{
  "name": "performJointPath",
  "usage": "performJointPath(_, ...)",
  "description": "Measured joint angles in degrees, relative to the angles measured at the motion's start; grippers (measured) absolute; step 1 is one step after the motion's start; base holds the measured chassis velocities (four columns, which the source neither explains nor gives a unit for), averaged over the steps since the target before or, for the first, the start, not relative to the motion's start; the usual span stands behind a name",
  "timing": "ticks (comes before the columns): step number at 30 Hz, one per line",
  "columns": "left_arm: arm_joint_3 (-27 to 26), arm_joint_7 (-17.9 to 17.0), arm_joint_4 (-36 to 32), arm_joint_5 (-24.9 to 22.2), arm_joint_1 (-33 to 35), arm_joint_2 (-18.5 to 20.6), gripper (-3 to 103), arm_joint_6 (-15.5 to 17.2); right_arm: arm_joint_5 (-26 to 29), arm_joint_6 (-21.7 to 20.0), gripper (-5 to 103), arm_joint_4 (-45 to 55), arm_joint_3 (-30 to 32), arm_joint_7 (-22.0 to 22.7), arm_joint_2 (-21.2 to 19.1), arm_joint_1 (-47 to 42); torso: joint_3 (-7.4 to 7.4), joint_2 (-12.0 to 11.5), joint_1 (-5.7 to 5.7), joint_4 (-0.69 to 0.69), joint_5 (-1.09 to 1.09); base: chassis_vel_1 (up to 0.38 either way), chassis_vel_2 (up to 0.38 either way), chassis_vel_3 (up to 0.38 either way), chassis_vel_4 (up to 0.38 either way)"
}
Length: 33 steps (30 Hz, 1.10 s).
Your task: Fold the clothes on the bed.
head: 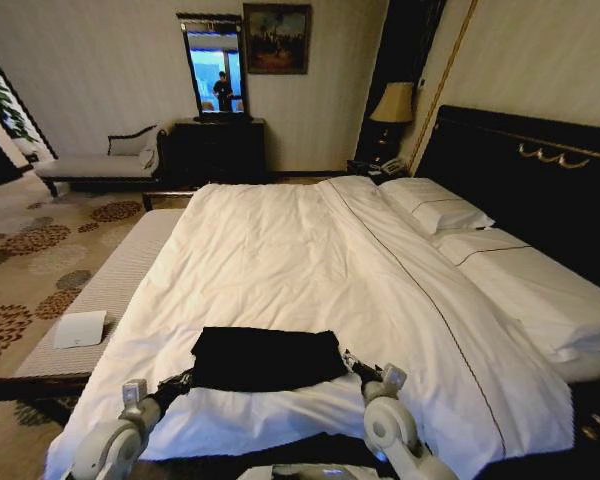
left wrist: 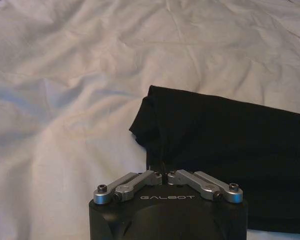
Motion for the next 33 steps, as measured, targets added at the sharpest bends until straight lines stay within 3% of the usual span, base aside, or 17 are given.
performJointPath(13,-2.8,4.8,0.4,2.0,2.3,1.0,0,-3.9,0.6,1.4,100,-2.2,0.7,0.2,-0.1,0.4,0.00,0.0,0.00,0.00,0.00,0.000,0.000,0.000,0.000)
performJointPath(21,-2.1,8.3,3.1,5.5,2.4,0.7,0,-7.5,6.9,4.6,100,1.4,1.3,-5.3,-1.2,-1.5,0.00,0.0,0.00,0.00,0.00,0.000,0.000,0.000,0.000)
performJointPath(33,-2.0,12.7,6.0,7.2,2.7,0.3,0,-11.2,10.4,2.7,100,5.0,-1.7,-5.4,-2.1,-5.3,0.00,0.0,0.00,0.00,0.00,0.000,0.000,0.000,0.000)
